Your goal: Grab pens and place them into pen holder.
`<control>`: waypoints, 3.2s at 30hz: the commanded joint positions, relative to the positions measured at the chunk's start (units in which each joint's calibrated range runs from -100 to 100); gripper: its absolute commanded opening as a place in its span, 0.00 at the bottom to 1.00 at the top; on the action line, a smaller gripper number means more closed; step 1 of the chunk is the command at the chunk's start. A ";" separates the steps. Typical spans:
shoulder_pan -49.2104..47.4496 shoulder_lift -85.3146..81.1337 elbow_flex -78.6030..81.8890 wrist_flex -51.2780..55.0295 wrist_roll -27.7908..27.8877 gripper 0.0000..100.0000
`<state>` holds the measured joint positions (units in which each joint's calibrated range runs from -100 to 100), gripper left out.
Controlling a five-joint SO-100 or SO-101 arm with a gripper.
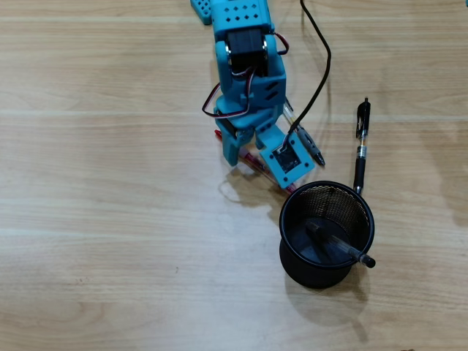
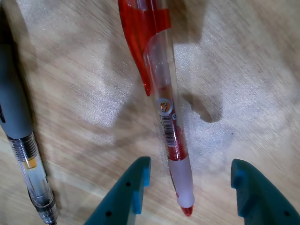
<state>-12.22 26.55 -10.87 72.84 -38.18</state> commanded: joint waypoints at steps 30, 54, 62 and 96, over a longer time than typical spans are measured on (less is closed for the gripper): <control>0.19 6.09 -2.51 -0.39 -0.15 0.04; 5.10 -8.53 -9.72 13.04 0.21 0.02; 6.91 -19.62 -14.95 19.50 0.21 0.02; -8.79 -28.94 -0.44 -48.17 -13.30 0.02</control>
<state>-20.25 -0.85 -19.31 40.31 -49.45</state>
